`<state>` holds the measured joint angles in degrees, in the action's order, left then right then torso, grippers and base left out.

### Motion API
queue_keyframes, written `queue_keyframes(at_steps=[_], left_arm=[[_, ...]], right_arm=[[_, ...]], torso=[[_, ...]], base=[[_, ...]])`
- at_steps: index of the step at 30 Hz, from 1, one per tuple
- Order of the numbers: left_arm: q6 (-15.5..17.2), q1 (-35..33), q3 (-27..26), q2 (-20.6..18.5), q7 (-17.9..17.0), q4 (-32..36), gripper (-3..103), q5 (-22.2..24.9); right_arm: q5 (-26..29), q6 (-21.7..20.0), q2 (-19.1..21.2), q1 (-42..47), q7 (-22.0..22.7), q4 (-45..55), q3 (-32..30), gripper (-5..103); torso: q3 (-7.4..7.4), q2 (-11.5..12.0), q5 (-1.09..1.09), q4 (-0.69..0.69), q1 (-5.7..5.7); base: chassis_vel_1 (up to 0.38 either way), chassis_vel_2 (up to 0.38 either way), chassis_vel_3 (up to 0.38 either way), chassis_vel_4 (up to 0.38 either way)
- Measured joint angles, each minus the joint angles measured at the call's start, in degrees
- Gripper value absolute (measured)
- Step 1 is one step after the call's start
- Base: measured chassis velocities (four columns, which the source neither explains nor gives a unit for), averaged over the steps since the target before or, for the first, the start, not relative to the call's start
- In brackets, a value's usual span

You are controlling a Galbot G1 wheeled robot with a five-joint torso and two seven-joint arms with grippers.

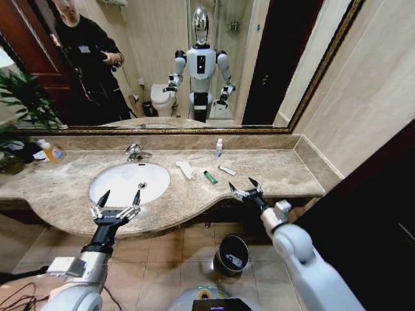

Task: Pick up the trash from the sink and place it in the trash bin.

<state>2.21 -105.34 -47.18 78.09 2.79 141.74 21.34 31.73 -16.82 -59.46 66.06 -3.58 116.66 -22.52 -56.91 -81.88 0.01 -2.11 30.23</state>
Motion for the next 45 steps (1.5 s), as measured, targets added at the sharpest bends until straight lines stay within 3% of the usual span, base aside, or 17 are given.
queue_keyframes(at_steps=[6, 8, 11, 16, 21, 24, 31, 43, 45], left_arm=[[0.00, 0.00, 0.00, 0.00, 0.00, 0.00, 100, 0.00], [0.00, 0.00, 0.00, 0.00, 0.00, 0.00, 100, 0.00], [0.00, 0.00, 0.00, 0.00, 0.01, 0.00, 100, 0.00], [0.00, 0.00, 0.01, 0.00, 0.01, 0.00, 100, 0.00], [0.00, -0.01, 0.00, 0.00, 0.00, 0.00, 100, 0.00], [0.00, 0.00, 0.00, 0.00, 0.00, 0.00, 100, 0.00], [0.00, 0.00, 0.00, 0.00, 0.00, 0.00, 100, 0.00], [0.00, 0.00, 0.00, 0.00, 0.00, 0.00, 100, 0.00], [0.00, 0.00, 0.00, 0.00, 0.01, 0.00, 100, 0.00]], right_arm=[[4.88, 1.26, 7.49, -9.98, -10.21, -12.38, 4.99, 100], [5.29, 1.26, 8.17, -11.17, -11.88, -13.96, 5.82, 100], [5.20, 1.20, 9.42, -18.53, -18.67, -21.66, 10.07, 100], [3.83, 1.24, 7.66, -29.06, -25.13, -31.74, 15.68, 100], [1.88, 1.15, 5.38, -34.18, -30.48, -38.32, 18.85, 100], [-1.94, 1.64, 2.13, -39.09, -36.51, -45.68, 21.35, 100], [-4.86, 2.17, -1.44, -44.51, -40.08, -53.59, 22.22, 100], [-4.58, 1.94, -1.55, -45.73, -39.12, -57.09, 22.90, 102], [-4.34, 1.98, -1.69, -45.67, -38.43, -57.25, 23.20, 95]], torso=[[0.00, 0.00, 0.01, 0.01, 0.00], [0.00, 0.00, 0.00, 0.02, 0.00], [0.00, 0.00, 0.00, 0.02, 0.00], [0.00, 0.00, -0.01, 0.00, 0.01], [0.00, 0.00, 0.00, 0.00, 0.01], [0.00, 0.00, 0.00, 0.00, 0.00], [0.00, 0.00, -0.01, -0.01, 0.01], [0.01, 0.00, -0.01, 0.01, 0.00], [0.01, 0.00, -0.01, 0.01, 0.00]], base=[[0.000, 0.000, 0.000, 0.000], [0.000, 0.000, 0.000, 0.000], [0.000, 0.000, 0.000, 0.000], [0.000, 0.000, 0.000, 0.000], [0.000, 0.000, 0.000, 0.000], [0.000, 0.000, 0.000, 0.000], [0.000, 0.000, 0.000, 0.000], [0.000, 0.000, 0.000, 0.000], [0.000, 0.000, 0.000, 0.000]])
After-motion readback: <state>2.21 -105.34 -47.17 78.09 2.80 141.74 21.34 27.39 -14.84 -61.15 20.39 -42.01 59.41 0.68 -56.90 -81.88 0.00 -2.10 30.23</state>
